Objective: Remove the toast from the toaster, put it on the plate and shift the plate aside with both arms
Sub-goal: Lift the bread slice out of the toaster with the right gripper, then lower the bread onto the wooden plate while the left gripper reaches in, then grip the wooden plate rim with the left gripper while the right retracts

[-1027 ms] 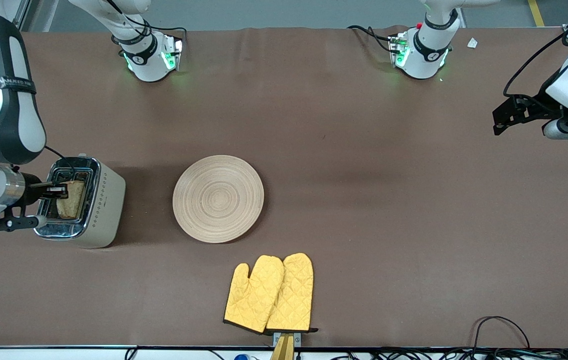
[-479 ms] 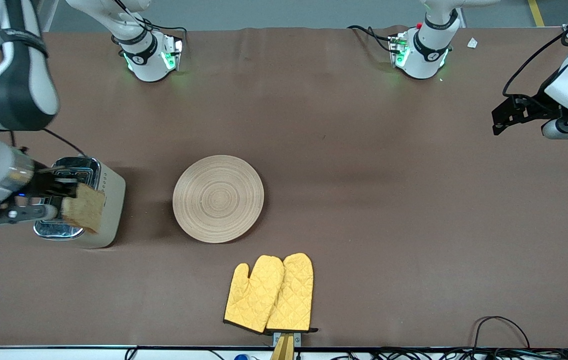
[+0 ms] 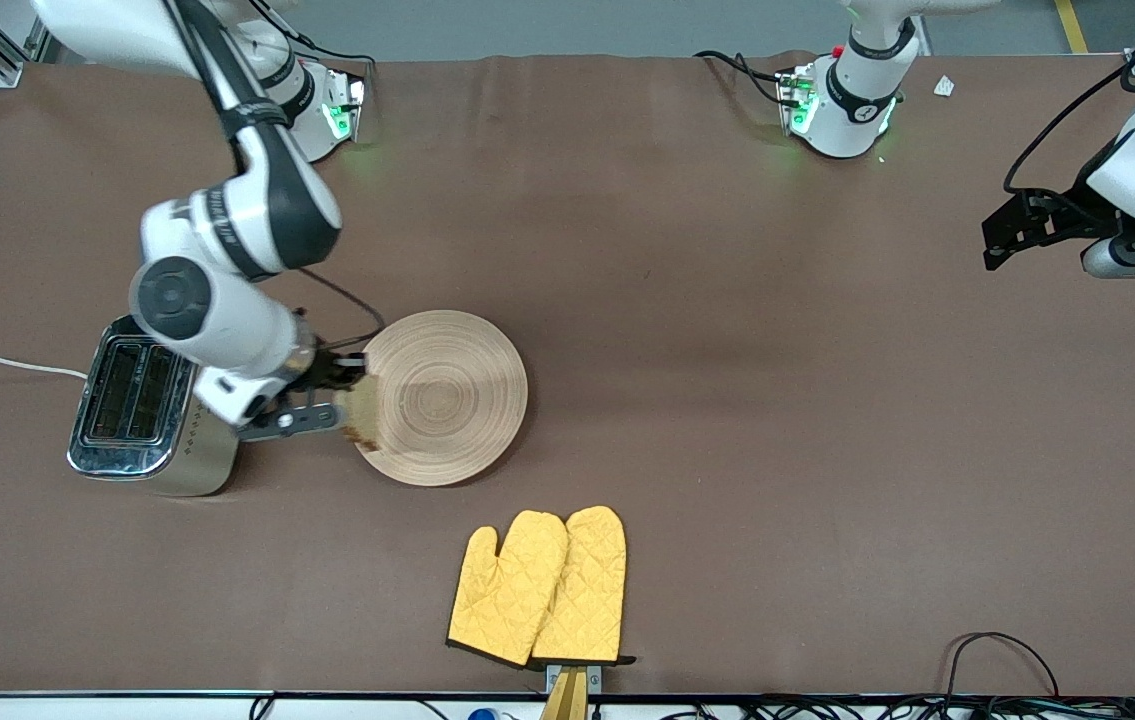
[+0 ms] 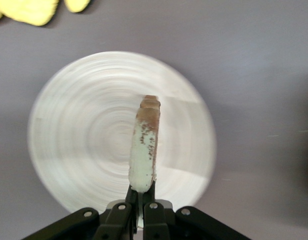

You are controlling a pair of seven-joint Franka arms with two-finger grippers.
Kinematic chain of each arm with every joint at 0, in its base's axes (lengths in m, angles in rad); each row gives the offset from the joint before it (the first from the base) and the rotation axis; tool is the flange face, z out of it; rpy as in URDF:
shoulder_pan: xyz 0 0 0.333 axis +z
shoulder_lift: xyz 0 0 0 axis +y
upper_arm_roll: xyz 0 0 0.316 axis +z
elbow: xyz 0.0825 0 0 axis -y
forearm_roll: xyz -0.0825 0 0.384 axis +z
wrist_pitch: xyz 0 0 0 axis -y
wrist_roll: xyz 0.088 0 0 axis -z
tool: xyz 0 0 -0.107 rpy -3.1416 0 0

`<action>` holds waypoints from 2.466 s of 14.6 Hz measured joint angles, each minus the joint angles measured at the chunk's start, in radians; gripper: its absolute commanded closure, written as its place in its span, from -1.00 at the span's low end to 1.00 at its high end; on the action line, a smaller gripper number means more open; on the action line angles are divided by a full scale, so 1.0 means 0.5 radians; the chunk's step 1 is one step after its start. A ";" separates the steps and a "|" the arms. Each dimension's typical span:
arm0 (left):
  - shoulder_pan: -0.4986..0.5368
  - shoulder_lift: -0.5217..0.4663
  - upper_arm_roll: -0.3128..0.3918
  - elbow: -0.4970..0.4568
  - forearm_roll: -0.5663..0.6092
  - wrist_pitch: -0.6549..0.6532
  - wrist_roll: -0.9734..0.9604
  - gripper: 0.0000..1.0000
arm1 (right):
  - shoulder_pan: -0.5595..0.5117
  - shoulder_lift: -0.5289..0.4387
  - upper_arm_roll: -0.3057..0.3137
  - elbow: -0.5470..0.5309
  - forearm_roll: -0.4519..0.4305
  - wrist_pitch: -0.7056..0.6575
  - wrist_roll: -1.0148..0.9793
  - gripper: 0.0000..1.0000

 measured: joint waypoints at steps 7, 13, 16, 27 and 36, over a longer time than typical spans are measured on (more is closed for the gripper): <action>0.000 0.007 0.000 -0.001 0.000 -0.007 0.000 -1.00 | 0.069 0.000 -0.017 -0.249 0.501 0.398 0.040 0.99; 0.023 0.188 0.004 -0.084 -0.483 -0.100 0.004 -1.00 | -0.017 0.008 -0.049 -0.318 0.532 0.383 -0.182 -0.57; 0.069 0.463 0.013 -0.111 -0.983 -0.025 0.044 -1.00 | -0.196 0.056 -0.058 -0.376 0.536 0.354 -0.324 -1.00; -0.458 1.596 -0.147 -0.078 -2.442 1.150 0.555 -0.99 | -0.392 -0.253 -0.145 -0.307 0.265 -0.076 -0.382 -1.00; -1.101 1.921 -0.149 0.312 -2.823 1.901 0.579 -0.71 | -0.841 -0.560 -0.169 0.240 -0.030 -0.655 -0.622 -1.00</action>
